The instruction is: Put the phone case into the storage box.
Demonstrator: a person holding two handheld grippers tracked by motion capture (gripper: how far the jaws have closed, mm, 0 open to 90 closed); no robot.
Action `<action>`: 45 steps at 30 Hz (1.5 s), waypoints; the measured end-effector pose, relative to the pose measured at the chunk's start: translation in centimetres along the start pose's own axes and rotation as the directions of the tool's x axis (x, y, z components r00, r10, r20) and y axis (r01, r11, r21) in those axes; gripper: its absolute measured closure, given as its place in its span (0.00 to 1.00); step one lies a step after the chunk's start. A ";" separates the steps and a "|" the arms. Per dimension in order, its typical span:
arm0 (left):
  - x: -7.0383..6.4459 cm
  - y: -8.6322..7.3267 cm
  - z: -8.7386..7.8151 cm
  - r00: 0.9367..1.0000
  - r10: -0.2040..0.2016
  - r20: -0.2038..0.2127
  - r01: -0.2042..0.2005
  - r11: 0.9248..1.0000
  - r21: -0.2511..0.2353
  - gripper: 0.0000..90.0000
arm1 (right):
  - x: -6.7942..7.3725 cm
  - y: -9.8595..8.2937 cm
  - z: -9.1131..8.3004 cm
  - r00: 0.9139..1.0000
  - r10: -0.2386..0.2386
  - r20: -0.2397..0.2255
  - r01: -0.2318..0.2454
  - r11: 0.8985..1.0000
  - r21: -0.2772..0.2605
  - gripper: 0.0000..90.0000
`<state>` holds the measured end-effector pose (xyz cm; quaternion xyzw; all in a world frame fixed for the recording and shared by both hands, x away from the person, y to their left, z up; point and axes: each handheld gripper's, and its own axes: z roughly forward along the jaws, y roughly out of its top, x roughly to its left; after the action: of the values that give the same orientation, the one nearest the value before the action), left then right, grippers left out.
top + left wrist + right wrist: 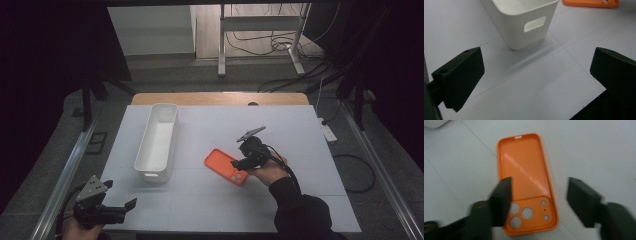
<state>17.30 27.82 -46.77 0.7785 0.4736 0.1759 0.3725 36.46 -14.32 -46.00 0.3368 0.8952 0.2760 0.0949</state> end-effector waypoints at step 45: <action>-0.2 0.0 0.1 1.000 0.018 -0.007 -0.018 1.000 0.007 0.00 | -0.1 -3.4 2.6 0.998 -0.020 -0.064 0.029 0.990 0.141 0.99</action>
<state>17.27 27.66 -46.76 0.7833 0.4686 0.1801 0.3667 35.62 -15.41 -50.10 0.3227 0.9192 0.2209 0.0462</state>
